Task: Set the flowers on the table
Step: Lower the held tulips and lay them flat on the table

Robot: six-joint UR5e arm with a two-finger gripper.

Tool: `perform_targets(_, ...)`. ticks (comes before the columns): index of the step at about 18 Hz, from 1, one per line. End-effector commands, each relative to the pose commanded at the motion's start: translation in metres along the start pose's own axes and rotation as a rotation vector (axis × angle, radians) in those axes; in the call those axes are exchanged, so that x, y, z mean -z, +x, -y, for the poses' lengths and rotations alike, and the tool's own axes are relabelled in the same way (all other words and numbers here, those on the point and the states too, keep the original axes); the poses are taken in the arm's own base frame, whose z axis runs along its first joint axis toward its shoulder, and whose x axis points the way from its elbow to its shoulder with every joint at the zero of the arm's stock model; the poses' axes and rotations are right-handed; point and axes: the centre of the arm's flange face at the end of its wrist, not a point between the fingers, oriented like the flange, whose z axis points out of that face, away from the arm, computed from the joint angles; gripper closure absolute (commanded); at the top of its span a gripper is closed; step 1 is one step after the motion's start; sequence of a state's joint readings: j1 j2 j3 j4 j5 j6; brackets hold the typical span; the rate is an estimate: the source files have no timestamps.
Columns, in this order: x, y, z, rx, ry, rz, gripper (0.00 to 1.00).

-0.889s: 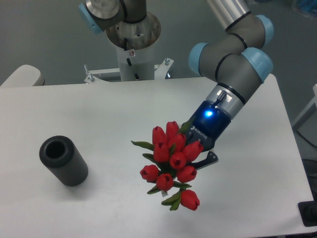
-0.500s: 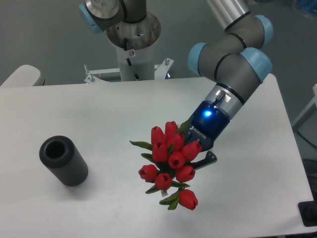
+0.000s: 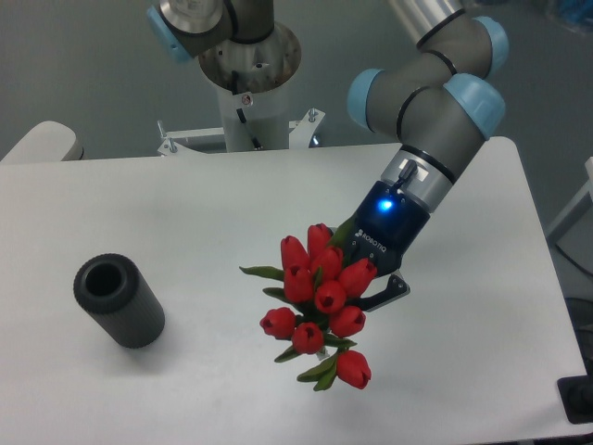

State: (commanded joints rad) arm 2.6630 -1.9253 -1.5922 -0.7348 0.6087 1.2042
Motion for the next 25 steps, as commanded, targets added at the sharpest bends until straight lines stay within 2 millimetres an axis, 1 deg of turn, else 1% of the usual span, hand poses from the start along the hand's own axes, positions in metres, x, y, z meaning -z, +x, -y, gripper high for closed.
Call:
perform_targets(4, 0.000, 0.013, -0.001, -0.028, -0.064, 0.013, 0.71)
perform_targets(8, 0.001, 0.027, -0.010, -0.088, -0.142, 0.022, 0.72)
perform_targets(10, -0.007, 0.039, -0.011, -0.112, -0.188, 0.014, 0.72)
perform_targets(11, -0.011, 0.045, -0.007, -0.132, -0.217, 0.013, 0.72)
perform_targets(13, -0.015, 0.052, -0.004, -0.164, -0.304, 0.030, 0.72)
perform_targets(17, -0.038, 0.068, 0.001, -0.231, -0.476, 0.039, 0.72)
perform_targets(20, -0.061, 0.083, 0.002, -0.319, -0.617, 0.031, 0.72)
perform_targets(22, -0.077, 0.094, 0.001, -0.369, -0.703, 0.022, 0.72)
perform_targets(24, -0.094, 0.102, -0.005, -0.391, -0.764, 0.008, 0.72)
perform_targets(25, -0.106, 0.106, -0.010, -0.399, -0.790, -0.007, 0.72)
